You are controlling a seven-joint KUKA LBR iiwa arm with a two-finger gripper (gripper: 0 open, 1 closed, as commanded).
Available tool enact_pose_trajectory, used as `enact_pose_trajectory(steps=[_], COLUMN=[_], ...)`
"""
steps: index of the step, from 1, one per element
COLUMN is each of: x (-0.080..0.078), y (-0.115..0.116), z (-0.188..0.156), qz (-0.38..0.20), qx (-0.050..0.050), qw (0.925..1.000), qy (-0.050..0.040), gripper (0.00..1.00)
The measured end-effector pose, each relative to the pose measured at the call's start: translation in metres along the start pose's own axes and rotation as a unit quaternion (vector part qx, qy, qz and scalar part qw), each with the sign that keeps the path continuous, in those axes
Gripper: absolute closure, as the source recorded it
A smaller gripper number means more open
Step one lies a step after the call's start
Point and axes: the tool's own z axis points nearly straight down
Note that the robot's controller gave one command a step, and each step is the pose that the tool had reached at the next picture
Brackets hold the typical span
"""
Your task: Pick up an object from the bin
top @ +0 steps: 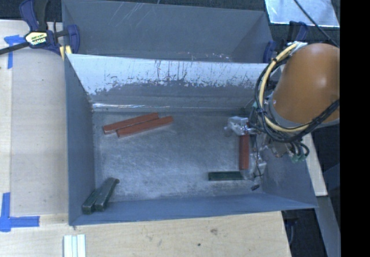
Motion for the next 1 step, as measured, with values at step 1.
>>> enact_pose_trajectory(steps=[1], x=[0.0005], y=[-0.0004], z=[0.0005], qz=[0.000], qx=[0.000], qw=[1.0000], qy=[0.0007], gripper=[0.00])
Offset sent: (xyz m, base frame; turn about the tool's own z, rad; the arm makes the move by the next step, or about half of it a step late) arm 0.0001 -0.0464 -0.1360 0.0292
